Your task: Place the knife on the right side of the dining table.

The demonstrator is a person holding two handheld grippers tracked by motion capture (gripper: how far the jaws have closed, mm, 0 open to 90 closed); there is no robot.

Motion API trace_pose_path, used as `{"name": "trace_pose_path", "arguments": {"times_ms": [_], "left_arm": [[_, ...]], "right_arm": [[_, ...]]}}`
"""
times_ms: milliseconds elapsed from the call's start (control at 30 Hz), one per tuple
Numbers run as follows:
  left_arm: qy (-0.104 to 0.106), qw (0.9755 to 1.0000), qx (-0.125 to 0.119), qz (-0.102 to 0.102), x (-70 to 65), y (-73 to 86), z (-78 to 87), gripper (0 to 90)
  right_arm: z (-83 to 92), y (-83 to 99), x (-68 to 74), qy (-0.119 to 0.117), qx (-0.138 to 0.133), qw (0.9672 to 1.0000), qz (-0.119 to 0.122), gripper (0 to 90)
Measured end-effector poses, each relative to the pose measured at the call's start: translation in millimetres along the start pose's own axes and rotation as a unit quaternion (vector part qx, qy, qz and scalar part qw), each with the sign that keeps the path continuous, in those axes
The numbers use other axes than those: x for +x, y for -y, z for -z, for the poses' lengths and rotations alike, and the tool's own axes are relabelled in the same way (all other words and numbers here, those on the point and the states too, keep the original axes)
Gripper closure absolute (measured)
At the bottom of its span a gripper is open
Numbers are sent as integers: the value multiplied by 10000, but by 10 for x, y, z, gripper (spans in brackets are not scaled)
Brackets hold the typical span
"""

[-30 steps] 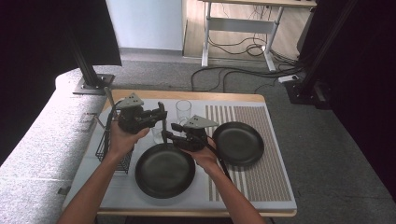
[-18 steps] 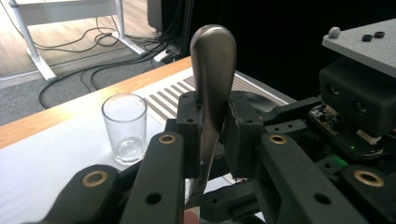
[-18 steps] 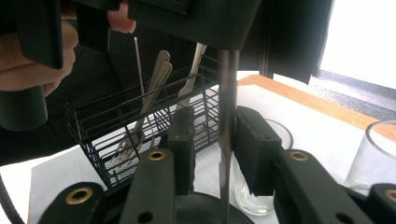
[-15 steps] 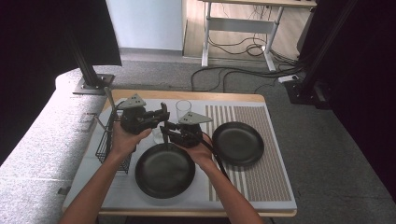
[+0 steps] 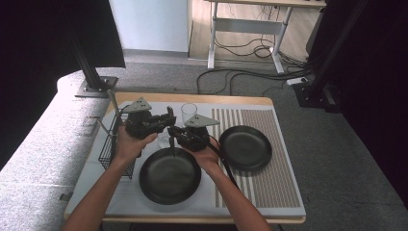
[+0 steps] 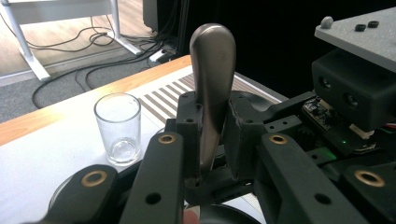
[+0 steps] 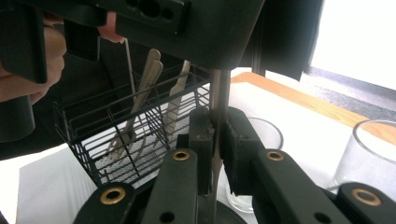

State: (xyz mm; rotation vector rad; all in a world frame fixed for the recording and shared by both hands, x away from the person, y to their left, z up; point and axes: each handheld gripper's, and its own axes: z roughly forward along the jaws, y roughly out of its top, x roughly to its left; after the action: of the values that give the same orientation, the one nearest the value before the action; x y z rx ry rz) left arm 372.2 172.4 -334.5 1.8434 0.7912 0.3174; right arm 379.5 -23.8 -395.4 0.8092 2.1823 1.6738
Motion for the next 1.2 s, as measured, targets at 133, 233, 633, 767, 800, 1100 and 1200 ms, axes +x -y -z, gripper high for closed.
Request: {"name": "trace_pose_path", "arguments": {"times_ms": [133,233,633,767,800,1100,1200], "left_arm": [[40,9996,-272,49,31,-1,46,694],[-37,9991,-420,77,61,-9,117,567],[-202,9984,-511,154,144,98,248,405],[-242,9985,-457,154,155,128,232,394],[-257,9986,-446,141,159,133,231,392],[-314,9986,-395,149,184,176,263,372],[-346,9985,-379,167,198,200,286,372]], "right_arm": [[22,26,-16,108,46,9999,-7,826],[58,67,-66,156,44,9998,-137,826],[407,184,-273,351,-129,9987,-359,826],[481,212,-332,378,-192,9981,-454,826],[495,218,-345,387,-201,9979,-470,826],[548,262,-405,469,-196,9974,-520,826],[577,280,-436,506,-213,9971,-521,826]]}}
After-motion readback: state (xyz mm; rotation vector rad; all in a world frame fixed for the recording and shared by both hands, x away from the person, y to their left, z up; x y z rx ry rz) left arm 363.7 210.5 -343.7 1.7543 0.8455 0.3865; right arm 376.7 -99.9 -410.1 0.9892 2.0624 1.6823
